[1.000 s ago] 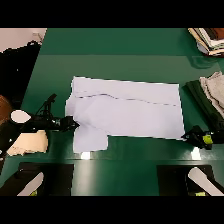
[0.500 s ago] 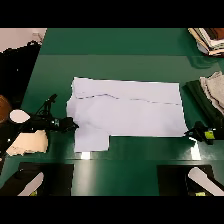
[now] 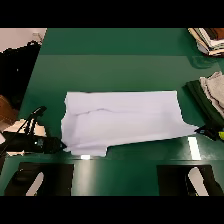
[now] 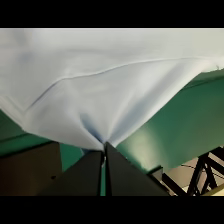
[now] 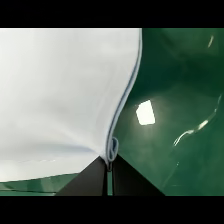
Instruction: Fold the shirts.
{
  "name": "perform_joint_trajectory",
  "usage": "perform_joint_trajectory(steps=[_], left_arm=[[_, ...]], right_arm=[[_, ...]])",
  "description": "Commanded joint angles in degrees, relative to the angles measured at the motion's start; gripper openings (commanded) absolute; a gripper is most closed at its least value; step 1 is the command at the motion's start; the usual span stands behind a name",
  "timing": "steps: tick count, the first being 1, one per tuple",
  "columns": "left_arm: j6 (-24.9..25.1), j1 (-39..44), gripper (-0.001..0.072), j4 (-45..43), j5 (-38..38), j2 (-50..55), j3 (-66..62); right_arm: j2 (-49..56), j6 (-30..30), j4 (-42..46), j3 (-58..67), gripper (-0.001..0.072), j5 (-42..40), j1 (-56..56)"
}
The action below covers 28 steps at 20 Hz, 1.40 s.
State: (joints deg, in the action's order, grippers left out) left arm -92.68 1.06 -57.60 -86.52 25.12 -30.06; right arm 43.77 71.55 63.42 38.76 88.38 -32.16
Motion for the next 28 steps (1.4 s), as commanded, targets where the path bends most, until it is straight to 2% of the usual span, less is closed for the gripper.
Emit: perform_joint_trajectory(steps=[1, 5, 8, 14, 19, 20, 21, 22, 26, 27, 28], left_arm=[[-2.5, 0.0, 0.0023, 2.0, -3.7, -2.2, -1.9], [4.9, 0.0, 0.0023, 1.0, 9.0, 11.3, -8.4], [8.8, 0.0, 0.0025, -0.1, 17.7, 25.3, -15.6], [9.2, 0.0, 0.0025, -2.4, 29.2, 46.1, -28.0], [9.2, 0.0, 0.0027, -2.4, 38.1, 50.5, -30.7], [9.2, 0.0, 0.0129, -2.4, 38.8, 50.5, -30.9], [9.1, 0.0, 0.0392, -2.4, 39.0, 50.5, -31.1], [9.1, 0.0, 0.0526, -2.1, 38.7, 50.4, -31.4], [9.2, 0.0, 0.0506, -1.9, 30.2, 50.3, -34.3], [9.2, 0.0, 0.0296, -1.3, 27.8, 50.3, -34.5], [9.7, 0.0, 0.0121, -0.6, 26.5, 50.3, -34.5]], right_arm=[[-3.1, 3.1, 1.8, 1.5, 0.0015, 1.5, 4.7], [5.3, 8.4, 4.5, 10.7, 0.0016, -4.5, 16.9], [16.3, 8.6, 5.0, 19.8, 0.0016, -9.1, 23.7], [37.8, 9.6, 5.2, 35.0, 0.0016, -9.9, 26.7], [47.4, 9.7, 4.8, 42.6, 0.0031, -9.8, 26.7], [48.7, 9.6, 3.3, 43.8, 0.022, -10.0, 26.7], [49.9, 9.6, 1.8, 44.9, 0.0414, -10.3, 26.4], [50.7, 9.4, 0.0, 45.6, 0.0455, -10.3, 25.7], [50.8, 5.1, -3.7, 45.7, 0.0455, -5.9, 22.0], [50.8, 4.1, -3.7, 45.0, 0.0455, -4.2, 20.5], [50.8, 3.3, -3.8, 43.7, 0.0455, -3.1, 18.9]])
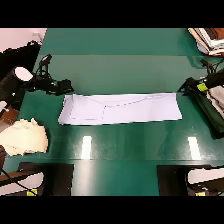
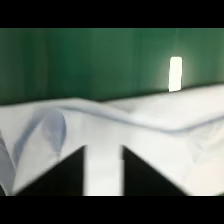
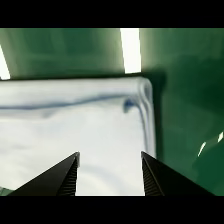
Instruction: Fold the shirts.
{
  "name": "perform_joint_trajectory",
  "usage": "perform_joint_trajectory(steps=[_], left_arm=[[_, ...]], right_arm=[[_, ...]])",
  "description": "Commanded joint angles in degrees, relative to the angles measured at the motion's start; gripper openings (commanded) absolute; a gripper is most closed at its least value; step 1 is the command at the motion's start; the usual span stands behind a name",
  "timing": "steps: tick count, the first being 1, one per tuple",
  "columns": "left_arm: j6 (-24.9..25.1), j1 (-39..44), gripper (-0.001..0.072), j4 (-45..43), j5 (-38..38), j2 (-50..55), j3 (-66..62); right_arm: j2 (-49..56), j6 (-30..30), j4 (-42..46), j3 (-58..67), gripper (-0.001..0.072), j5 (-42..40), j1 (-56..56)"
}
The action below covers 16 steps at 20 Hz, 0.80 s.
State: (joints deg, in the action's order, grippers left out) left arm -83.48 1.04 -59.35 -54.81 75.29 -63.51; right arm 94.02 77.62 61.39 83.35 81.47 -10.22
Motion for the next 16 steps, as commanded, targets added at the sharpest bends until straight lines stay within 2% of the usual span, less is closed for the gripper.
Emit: perform_joint_trajectory(steps=[1, 2, 3, 5, 8, 9, 10, 11, 13, 14, 16], left_arm=[[1.8, 0.0, 0.0027, 2.0, -5.9, 0.1, -1.1], [2.1, 0.0, 0.0026, 3.1, -5.8, 0.1, -1.1], [2.1, 0.0, 0.0026, 4.3, -5.7, 0.1, -1.1], [2.8, 0.9, 0.0026, 5.8, -5.4, 0.3, -1.1], [2.7, 5.7, 0.0025, 5.7, -3.2, 0.3, -1.1], [1.2, 7.6, 0.0025, 5.7, -1.9, 0.3, -1.1], [0.2, 9.3, 0.0025, 5.7, -0.5, 0.3, -1.1], [-0.4, 11.1, 0.0024, 5.7, 1.3, 0.3, -1.1], [-0.7, 14.0, 0.0024, 5.7, 4.9, 0.3, -1.1], [-1.5, 15.3, 0.0024, 5.8, 6.7, 0.5, -1.2], [-2.3, 17.9, 0.0024, 5.9, 7.6, 3.1, -2.9]], right_arm=[[0.5, -3.6, -1.8, -2.7, 0.0459, 4.0, -4.6], [0.5, -4.7, -1.9, -4.9, 0.0473, 3.8, -5.9], [0.7, -5.8, -1.9, -7.3, 0.0531, 2.9, -7.2], [1.8, -7.3, -2.5, -11.4, 0.053, 1.4, -8.5], [4.7, -9.9, -10.8, -15.1, 0.0524, -0.4, -8.0], [5.4, -10.9, -13.0, -15.6, 0.0505, -1.4, -7.2], [6.1, -11.3, -13.9, -15.5, 0.0461, -2.2, -5.9], [6.4, -12.0, -13.8, -14.9, 0.0382, -2.4, -4.6], [6.4, -14.3, -13.8, -12.9, 0.0096, -1.7, -2.4], [6.3, -14.3, -13.8, -11.4, 0.0015, -0.6, -1.7], [4.7, -14.3, -13.8, -8.1, 0.0016, 2.2, -0.6]])
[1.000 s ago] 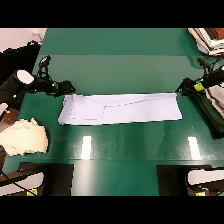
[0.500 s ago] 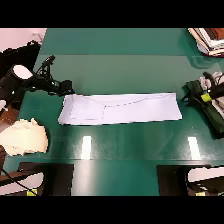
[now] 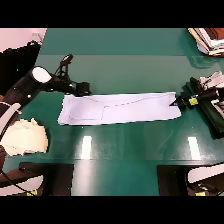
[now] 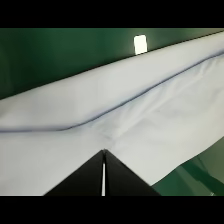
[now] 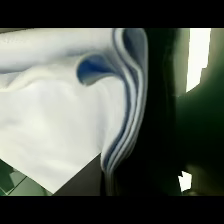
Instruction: Fold the shirts.
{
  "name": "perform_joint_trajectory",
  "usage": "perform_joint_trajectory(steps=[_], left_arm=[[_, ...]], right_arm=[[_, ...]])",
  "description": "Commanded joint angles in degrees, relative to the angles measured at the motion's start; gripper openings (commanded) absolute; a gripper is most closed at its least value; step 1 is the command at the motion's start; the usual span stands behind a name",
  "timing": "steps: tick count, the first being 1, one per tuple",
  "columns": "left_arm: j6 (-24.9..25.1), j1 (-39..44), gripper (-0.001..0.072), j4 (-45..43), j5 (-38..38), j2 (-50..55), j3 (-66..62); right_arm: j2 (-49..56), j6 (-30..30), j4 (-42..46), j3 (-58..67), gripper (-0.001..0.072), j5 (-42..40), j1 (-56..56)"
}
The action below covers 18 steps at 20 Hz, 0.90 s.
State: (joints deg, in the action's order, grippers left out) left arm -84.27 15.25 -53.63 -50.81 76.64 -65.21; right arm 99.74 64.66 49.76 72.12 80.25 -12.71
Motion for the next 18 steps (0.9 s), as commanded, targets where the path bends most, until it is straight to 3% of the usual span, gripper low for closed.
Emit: perform_joint_trajectory(steps=[1, 6, 10, 18], left_arm=[[-1.5, 5.2, 0.0024, 0.6, 3.3, 3.9, -2.6], [-1.3, 12.7, 0.0024, 3.7, 2.7, 17.9, -12.4], [-1.2, 17.5, 0.0024, 4.9, 0.3, 27.4, -20.8], [-1.4, 18.2, 0.0025, 4.6, -0.2, 30.5, -23.0]], right_arm=[[-2.6, -1.3, -2.2, 5.0, 0.0016, 4.6, 2.7], [-13.1, 5.6, -2.6, 12.9, 0.0016, 5.1, 8.6], [-16.8, 7.0, -12.3, 19.0, 0.0016, 5.3, 14.8], [-16.9, 8.8, -16.2, 26.6, 0.0016, 4.7, 25.0]])
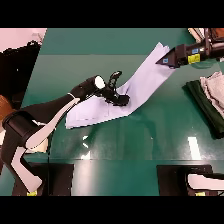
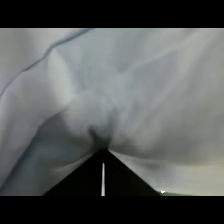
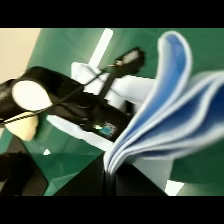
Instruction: Fold the shirts.
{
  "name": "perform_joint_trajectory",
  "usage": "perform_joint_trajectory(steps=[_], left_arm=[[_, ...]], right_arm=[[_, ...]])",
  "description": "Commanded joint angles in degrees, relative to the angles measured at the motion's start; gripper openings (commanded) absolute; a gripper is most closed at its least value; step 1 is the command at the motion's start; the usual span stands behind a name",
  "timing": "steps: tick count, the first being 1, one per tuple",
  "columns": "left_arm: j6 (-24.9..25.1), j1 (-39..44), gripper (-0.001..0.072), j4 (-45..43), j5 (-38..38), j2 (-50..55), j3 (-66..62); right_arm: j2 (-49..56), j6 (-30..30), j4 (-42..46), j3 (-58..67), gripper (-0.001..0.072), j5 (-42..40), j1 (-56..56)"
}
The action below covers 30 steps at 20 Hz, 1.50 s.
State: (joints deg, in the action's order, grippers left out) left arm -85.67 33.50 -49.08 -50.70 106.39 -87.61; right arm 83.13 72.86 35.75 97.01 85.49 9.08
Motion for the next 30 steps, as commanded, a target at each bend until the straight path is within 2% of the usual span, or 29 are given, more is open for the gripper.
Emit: perform_joint_trajectory(steps=[1, 4, 8, 11, 15, 16, 17, 18, 19, 22, 24, 26, 30], left_arm=[[0.0, -0.8, 0.0024, 0.3, -1.2, 0.7, -0.8], [0.5, -5.0, 0.0024, -0.3, -8.0, -0.7, -2.8], [1.0, -13.8, 0.0025, -5.6, -10.5, -9.5, -2.9], [2.2, -22.4, 0.0025, -9.2, -12.5, -17.5, -2.9], [3.6, -32.5, 0.0025, -12.6, -14.5, -25.8, -2.9], [3.6, -34.6, 0.0025, -12.6, -14.9, -27.3, -2.9], [3.6, -36.3, 0.0025, -12.6, -15.3, -28.3, -2.9], [3.6, -37.8, 0.0026, -12.5, -15.7, -29.0, -2.9], [3.6, -38.8, 0.0025, -12.5, -16.3, -29.5, -2.9], [3.7, -39.8, 0.0025, -13.0, -18.4, -29.6, -2.8], [3.7, -39.8, 0.0025, -12.5, -19.0, -29.6, -2.8], [3.7, -39.8, 0.0025, -12.4, -19.6, -29.6, -2.8], [3.8, -39.8, 0.0025, -12.4, -20.9, -29.6, -2.8]], right_arm=[[-0.2, 0.6, -2.2, 1.7, 0.0016, -0.5, 4.1], [-0.2, -0.1, -2.2, 1.7, 0.0016, -2.5, 7.2], [0.9, -0.6, -2.2, 1.7, 0.0016, -7.4, 13.9], [4.5, -2.7, -2.3, 1.7, 0.0016, -11.8, 22.3], [12.1, -6.8, -2.2, 1.7, 0.0025, -21.8, 35.5], [14.3, -8.6, -2.2, 1.7, 0.0124, -23.4, 38.4], [16.1, -11.3, -2.2, 1.7, 0.0278, -24.5, 40.5], [17.8, -14.5, -2.2, 1.7, 0.0394, -25.4, 42.2], [18.9, -15.5, -2.2, 1.7, 0.0416, -25.8, 43.1], [20.1, -14.4, -0.1, 1.7, 0.0403, -22.4, 41.9], [19.5, -10.1, 4.7, 1.7, 0.0351, -16.4, 38.2], [19.1, -8.1, 9.0, 0.9, 0.0351, -10.9, 33.3], [15.5, -7.2, 10.0, -9.7, 0.0351, -11.2, 21.0]])
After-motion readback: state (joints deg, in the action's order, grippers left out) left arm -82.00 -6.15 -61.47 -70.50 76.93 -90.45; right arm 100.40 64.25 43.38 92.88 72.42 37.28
